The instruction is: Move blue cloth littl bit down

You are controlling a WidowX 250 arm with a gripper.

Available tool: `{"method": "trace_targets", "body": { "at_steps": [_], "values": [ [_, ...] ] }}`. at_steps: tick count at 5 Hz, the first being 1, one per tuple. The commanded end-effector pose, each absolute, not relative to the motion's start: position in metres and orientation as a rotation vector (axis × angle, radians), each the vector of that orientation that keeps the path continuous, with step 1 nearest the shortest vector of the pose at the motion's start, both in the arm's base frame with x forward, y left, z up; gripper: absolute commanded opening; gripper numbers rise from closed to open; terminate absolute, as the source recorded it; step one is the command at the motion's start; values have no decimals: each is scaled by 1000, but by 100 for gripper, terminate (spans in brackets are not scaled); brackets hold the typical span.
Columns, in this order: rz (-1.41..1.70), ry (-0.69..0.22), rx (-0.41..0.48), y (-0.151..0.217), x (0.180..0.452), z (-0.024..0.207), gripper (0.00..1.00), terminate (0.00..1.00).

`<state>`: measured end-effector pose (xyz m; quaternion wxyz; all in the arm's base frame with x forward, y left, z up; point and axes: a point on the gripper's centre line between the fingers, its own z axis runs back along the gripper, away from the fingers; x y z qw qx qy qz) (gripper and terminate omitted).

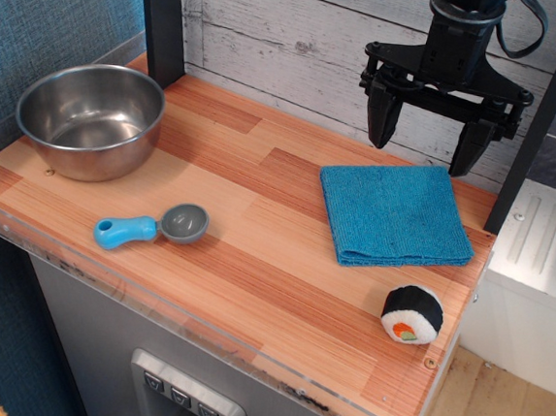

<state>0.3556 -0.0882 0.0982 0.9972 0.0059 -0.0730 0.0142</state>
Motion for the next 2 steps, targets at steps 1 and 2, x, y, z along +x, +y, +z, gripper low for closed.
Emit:
{"method": "trace_targets", "body": {
  "at_steps": [1,2],
  "values": [
    [28,-146,12,-88,356,98,100,0],
    [48,-156,16,-78,354,87,100,0]
  ]
}}
